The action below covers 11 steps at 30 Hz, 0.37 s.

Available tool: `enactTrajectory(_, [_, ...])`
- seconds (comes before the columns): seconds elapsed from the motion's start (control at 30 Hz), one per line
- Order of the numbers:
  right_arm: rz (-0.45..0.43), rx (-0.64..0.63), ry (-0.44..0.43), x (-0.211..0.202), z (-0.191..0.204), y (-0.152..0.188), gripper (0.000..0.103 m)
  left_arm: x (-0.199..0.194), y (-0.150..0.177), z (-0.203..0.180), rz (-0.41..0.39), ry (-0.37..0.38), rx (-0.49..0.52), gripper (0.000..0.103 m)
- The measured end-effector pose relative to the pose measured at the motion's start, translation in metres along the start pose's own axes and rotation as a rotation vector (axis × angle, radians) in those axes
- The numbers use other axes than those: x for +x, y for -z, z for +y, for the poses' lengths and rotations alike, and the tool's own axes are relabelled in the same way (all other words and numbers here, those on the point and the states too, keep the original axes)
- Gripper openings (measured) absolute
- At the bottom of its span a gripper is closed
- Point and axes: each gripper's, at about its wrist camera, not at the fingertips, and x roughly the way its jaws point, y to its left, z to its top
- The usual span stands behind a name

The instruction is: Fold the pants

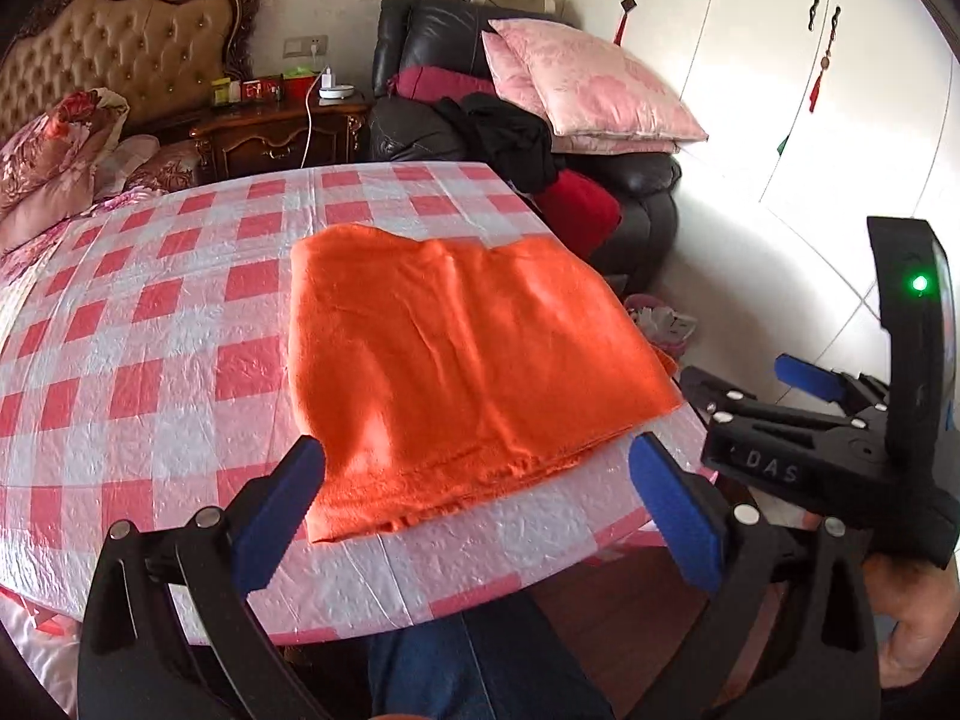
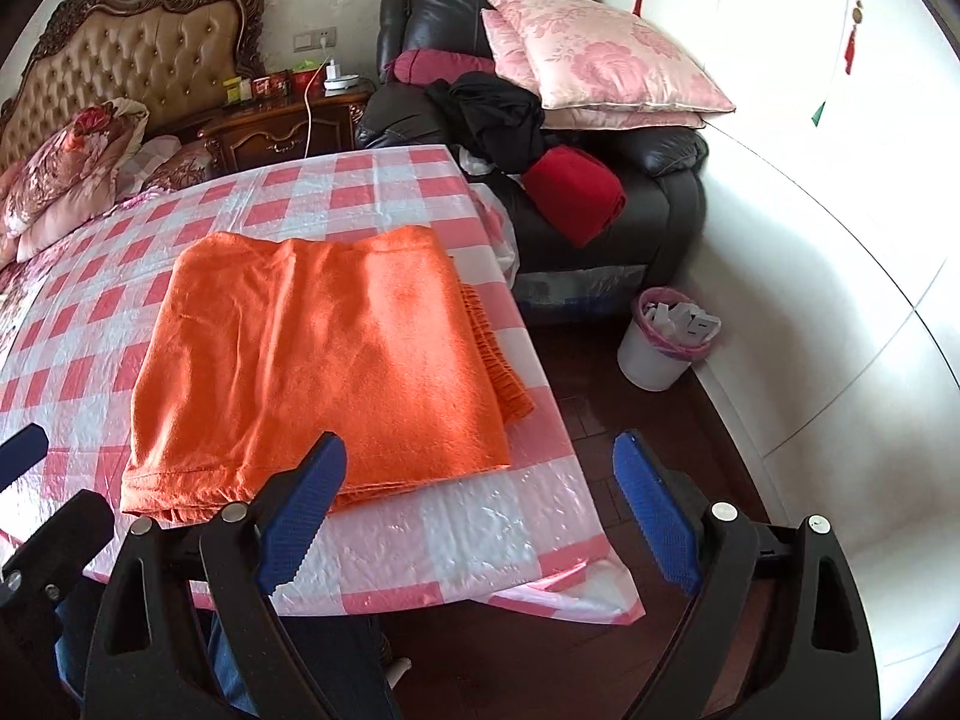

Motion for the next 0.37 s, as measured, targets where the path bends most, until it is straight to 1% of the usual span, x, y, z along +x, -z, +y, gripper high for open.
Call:
enactTrajectory(0.07, [0.002, 0.005, 0.001, -0.0015, -0.0027, 0.0012, 0.087, 0.0007, -0.0016, -0.0005, 0.0, -0.001, -0.007, 0.101])
enactTrajectory(0.2, [0.002, 0.011, -0.001, -0.0028, -0.0056, 0.0017, 0.087, -0.0004, -0.0036, -0.0033, -0.008, 0.009, 0.003, 0.101])
enactTrajectory(0.27, [0.002, 0.012, 0.001, -0.0028, -0.0062, 0.0018, 0.088, -0.0015, -0.0042, -0.0054, -0.013, 0.002, 0.013, 0.101])
enactTrajectory(0.37, [0.002, 0.017, 0.003, -0.0037, -0.0091, 0.0015, 0.088, -0.0002, -0.0045, -0.0052, 0.001, 0.008, 0.003, 0.101])
